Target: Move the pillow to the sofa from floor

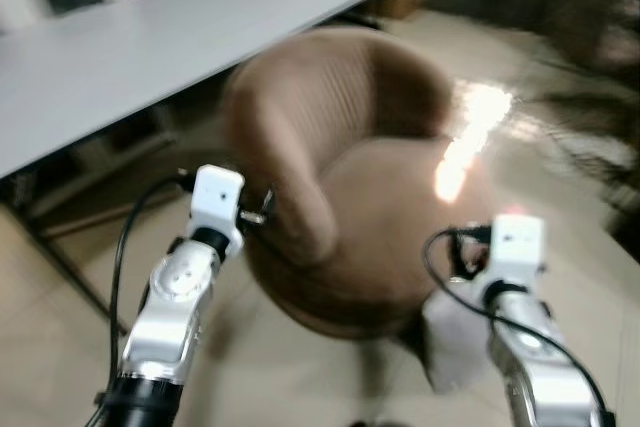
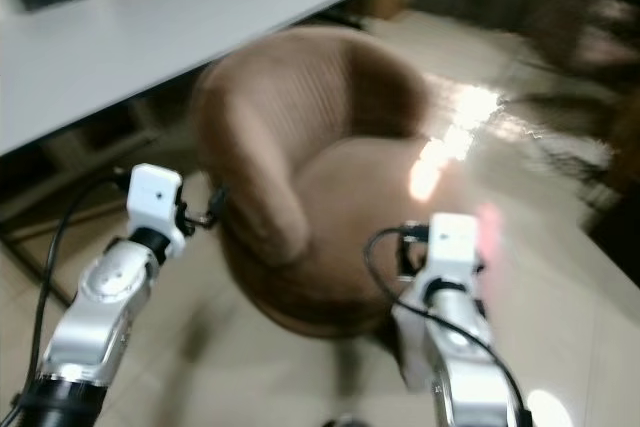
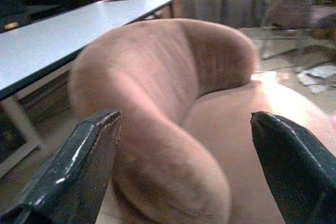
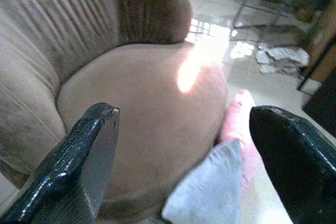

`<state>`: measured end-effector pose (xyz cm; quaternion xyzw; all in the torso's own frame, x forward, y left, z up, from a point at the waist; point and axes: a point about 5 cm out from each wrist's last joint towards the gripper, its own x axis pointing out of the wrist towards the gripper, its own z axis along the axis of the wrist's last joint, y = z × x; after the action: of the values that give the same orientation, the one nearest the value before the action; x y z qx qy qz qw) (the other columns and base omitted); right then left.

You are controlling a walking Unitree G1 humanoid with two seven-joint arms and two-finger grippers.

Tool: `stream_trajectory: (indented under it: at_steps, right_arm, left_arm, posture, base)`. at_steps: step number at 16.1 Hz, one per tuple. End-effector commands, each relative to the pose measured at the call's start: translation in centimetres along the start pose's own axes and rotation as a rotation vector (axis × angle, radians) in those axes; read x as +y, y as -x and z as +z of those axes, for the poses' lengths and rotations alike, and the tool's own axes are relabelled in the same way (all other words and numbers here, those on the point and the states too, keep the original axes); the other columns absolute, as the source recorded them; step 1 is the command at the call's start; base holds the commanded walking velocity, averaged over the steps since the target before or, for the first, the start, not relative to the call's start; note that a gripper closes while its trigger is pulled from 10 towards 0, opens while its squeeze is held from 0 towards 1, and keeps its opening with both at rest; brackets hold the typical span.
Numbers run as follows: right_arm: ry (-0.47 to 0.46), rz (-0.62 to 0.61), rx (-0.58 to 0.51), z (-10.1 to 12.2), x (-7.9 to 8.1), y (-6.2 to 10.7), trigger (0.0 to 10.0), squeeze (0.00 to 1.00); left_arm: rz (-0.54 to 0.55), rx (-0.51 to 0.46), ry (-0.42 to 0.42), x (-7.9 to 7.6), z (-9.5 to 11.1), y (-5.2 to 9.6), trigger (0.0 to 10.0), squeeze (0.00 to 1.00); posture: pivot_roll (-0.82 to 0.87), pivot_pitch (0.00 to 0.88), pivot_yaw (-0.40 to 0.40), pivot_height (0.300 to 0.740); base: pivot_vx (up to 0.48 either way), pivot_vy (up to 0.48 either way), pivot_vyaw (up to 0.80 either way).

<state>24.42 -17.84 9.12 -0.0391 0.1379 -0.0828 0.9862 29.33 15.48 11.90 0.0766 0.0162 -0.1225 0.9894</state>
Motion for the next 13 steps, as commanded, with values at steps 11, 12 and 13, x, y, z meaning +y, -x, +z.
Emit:
stream_trajectory:
  at_steps: [11, 12, 13]
  right_arm:
    - [0.035, -0.007, 0.007, -0.56, -0.48, 0.09, 10.0, 0.00]
    - [0.036, -0.006, 0.007, -0.57, -0.45, 0.14, 10.0, 0.00]
    - [0.037, -0.006, 0.006, -0.55, -0.43, 0.17, 10.0, 0.00]
  left_arm:
    - [-0.020, -0.019, -0.005, -0.65, 0.09, -0.12, 10.0, 0.00]
    - [-0.024, -0.018, -0.010, -0.69, 0.08, -0.19, 10.0, 0.00]
    - [-0.025, -0.017, -0.013, -0.69, 0.08, -0.24, 10.0, 0.00]
  posture:
    - [-0.05, 0.000, 0.033, 0.740]
    - [-0.05, 0.000, 0.035, 0.740]
    - [-0.05, 0.000, 0.037, 0.740]
  base:
    - [0.000, 0.055, -0.78]
    - [0.000, 0.386, -0.78]
    - [0.000, 0.409, -0.78]
